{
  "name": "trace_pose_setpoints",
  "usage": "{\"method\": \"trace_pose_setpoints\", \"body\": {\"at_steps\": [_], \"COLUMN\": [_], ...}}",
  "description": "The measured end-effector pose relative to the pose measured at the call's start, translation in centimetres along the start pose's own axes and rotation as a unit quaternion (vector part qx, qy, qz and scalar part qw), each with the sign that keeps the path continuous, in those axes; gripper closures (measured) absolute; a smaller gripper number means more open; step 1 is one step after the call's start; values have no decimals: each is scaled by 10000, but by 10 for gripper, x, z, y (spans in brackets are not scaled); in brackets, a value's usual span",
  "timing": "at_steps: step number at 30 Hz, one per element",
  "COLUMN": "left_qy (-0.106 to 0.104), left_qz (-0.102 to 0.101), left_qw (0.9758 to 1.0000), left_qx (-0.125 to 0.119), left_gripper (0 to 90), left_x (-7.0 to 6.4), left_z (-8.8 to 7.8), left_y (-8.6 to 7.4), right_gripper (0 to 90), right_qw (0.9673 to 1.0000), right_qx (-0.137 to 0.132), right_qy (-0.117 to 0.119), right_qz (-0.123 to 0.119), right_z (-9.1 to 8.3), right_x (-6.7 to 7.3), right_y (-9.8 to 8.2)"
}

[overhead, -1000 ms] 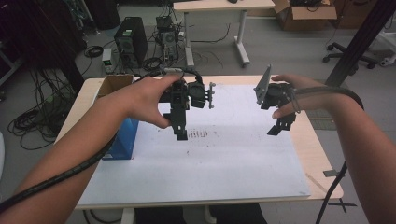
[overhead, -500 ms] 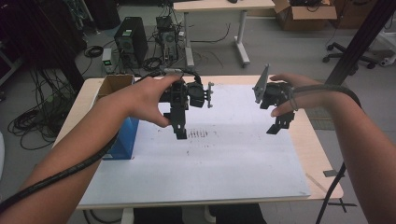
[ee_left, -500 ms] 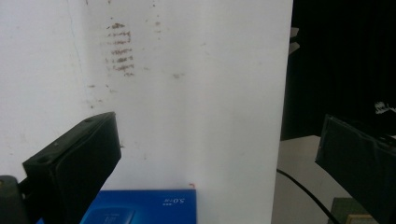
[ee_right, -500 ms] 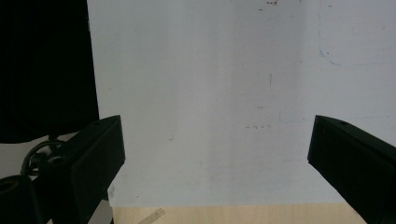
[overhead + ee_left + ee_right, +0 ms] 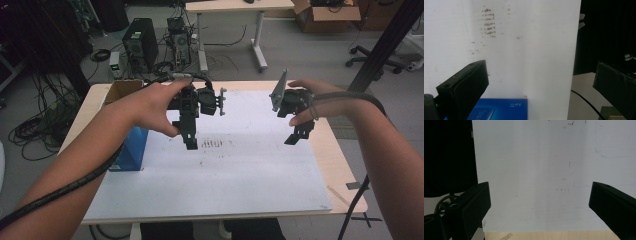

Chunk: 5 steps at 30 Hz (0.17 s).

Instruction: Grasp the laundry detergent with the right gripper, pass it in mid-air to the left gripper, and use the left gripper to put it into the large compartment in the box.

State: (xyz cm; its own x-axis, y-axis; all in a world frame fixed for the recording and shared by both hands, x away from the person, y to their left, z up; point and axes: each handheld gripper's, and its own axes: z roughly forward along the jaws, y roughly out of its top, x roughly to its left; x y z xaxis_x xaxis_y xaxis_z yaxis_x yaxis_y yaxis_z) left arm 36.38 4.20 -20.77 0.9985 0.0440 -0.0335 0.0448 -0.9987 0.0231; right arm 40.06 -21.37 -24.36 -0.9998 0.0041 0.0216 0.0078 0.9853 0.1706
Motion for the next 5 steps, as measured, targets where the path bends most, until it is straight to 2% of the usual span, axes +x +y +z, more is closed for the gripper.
{"method": "trace_pose_setpoints", "body": {"at_steps": [5], "left_qy": [-44], "left_qz": [-43], "left_qw": [9999], "left_qx": [-101], "left_gripper": [2], "left_x": [1], "left_z": [3], "left_y": [-1], "right_gripper": [40], "right_qw": [10000], "right_qx": [-54], "right_qy": [-25], "right_qz": [-53], "right_z": [0], "right_x": [1], "right_y": [2]}}
